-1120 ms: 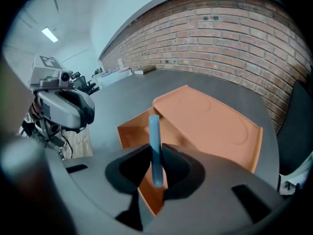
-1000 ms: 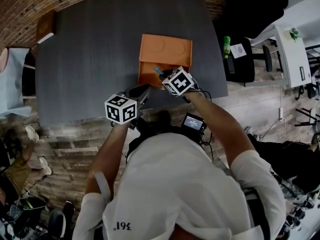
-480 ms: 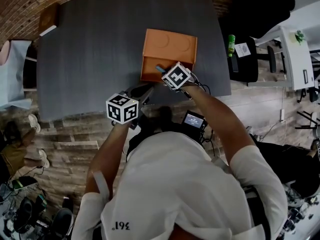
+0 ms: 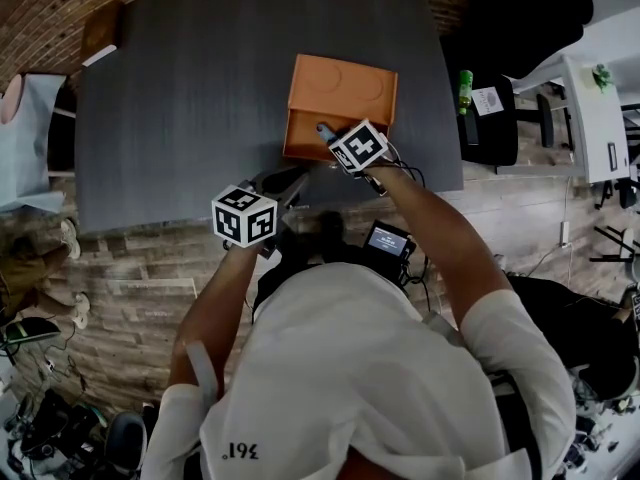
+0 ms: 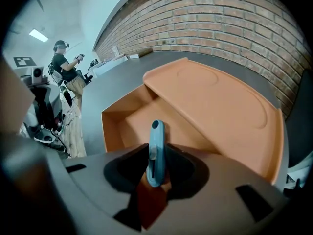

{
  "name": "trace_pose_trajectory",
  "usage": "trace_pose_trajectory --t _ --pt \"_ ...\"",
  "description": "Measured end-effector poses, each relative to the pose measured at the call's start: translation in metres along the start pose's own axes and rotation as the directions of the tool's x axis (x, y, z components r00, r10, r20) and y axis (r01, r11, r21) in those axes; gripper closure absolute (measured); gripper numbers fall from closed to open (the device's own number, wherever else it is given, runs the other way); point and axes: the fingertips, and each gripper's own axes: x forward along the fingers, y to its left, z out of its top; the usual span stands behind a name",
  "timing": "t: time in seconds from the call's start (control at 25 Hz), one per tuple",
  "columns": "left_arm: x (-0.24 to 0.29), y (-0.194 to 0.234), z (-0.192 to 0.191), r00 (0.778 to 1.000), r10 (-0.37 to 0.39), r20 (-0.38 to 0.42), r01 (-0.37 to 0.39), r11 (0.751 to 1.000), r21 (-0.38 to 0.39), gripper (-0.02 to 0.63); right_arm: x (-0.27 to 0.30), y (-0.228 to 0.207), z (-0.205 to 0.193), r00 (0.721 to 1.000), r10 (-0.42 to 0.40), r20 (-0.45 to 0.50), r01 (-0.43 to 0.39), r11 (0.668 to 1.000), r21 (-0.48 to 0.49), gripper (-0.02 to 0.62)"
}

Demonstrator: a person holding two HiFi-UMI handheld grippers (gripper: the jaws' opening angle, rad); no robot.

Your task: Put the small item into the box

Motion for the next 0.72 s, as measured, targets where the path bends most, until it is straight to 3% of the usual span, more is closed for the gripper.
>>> trace_pose_trajectory --t 0.4,0.72 --pt "-0.004 -0.004 0.006 1.0 -0.002 0.022 0.002 1.0 0.004 0.557 -0.006 -0.002 -0.005 1.0 -0.007 0.016 0.007 1.0 0.018 0.477" --pt "-0.007 -0.006 0.019 0.998 0.002 0.059 -0.003 1.0 0.02 0.557 -0.025 -0.008 0.004 0.995 -0.047 0.087 0.044 0.998 0.042 0.477"
